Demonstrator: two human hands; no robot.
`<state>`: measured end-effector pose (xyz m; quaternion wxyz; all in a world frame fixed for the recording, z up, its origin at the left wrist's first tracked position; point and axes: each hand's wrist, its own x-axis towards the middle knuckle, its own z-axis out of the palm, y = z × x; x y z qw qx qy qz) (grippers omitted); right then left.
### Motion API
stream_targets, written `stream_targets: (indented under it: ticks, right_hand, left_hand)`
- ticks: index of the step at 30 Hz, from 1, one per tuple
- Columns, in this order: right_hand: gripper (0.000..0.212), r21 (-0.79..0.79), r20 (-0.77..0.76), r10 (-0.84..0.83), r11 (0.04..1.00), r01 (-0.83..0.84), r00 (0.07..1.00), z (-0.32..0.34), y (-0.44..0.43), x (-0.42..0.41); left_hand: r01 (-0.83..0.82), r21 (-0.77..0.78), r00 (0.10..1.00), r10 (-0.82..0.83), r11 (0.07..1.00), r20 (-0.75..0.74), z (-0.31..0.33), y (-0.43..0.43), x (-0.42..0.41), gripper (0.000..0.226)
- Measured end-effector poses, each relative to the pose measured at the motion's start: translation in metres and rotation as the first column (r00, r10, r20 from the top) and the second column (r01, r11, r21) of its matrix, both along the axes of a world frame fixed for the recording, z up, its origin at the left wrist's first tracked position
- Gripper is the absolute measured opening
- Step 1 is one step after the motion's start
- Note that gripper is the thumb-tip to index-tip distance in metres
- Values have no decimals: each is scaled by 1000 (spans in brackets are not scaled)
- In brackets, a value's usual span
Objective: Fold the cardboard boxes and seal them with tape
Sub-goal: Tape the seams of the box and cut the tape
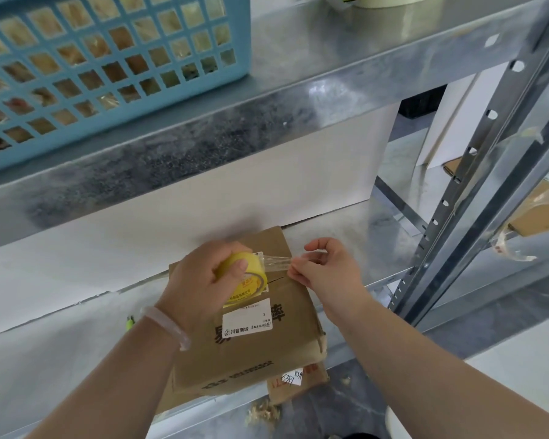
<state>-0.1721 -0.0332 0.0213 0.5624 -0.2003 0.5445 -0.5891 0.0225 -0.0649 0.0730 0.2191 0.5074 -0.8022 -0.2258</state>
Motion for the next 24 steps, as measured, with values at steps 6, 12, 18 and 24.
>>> stream_targets:
  ticks: [6,12,18,24]
  right_hand:
    - [25,-1,111,-35,999,35,993,0,0,-8]
    - [28,-11,107,-121,992,122,987,-4,-1,-22]
    - [29,-64,100,-195,977,202,976,-7,1,-41]
    - [28,-108,36,-255,960,257,966,-7,15,-53]
  left_hand:
    - [-148,94,984,156,984,-84,-4,7,-9,20]
    - [-153,90,988,153,984,8,-1,1,-25,15]
    - [-110,34,985,104,993,138,2,-4,-38,25]
    - [-51,-48,964,62,998,259,6,-7,-52,34]
